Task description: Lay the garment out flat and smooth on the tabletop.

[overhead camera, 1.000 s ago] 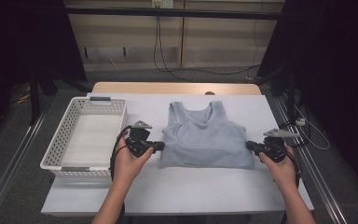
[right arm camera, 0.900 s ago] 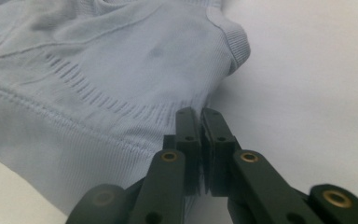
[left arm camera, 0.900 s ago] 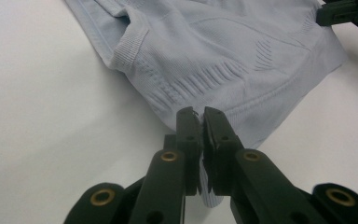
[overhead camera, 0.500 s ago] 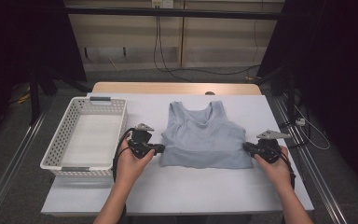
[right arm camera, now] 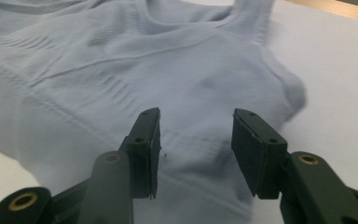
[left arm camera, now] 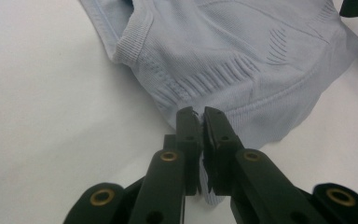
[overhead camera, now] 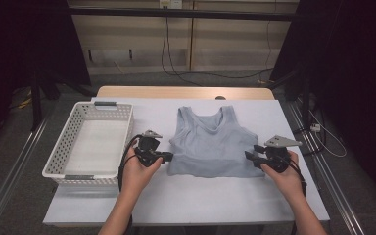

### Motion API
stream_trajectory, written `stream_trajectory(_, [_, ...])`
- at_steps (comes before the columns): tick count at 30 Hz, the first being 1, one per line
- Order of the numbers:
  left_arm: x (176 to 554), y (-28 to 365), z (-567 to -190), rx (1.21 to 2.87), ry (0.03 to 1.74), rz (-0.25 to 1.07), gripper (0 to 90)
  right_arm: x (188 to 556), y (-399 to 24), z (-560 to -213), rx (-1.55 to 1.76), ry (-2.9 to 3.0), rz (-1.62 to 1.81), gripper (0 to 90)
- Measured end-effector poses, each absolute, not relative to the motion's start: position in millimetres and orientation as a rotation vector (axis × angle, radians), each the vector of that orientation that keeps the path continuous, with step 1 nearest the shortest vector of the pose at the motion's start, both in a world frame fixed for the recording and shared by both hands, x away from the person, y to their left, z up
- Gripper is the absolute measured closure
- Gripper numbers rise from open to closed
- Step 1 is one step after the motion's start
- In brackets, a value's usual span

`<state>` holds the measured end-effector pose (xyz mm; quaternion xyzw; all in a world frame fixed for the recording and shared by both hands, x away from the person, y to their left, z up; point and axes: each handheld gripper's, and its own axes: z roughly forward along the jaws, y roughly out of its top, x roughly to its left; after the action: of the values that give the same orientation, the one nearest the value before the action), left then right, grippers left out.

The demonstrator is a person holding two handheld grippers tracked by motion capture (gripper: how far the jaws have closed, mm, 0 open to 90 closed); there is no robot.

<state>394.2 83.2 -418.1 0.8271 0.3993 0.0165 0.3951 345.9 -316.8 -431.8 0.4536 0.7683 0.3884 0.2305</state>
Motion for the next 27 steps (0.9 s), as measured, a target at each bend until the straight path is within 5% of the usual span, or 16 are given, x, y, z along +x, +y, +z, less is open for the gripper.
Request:
stream_trajectory(14, [392,82,-417,2.102,1.016,0.043,85.6,347,-281,-431,1.146,2.222,1.161,57.7])
stream_trajectory(27, [391,81,-417,2.098,1.013,0.042,85.4,344,-251,-439,1.040,2.341,1.102,70.4])
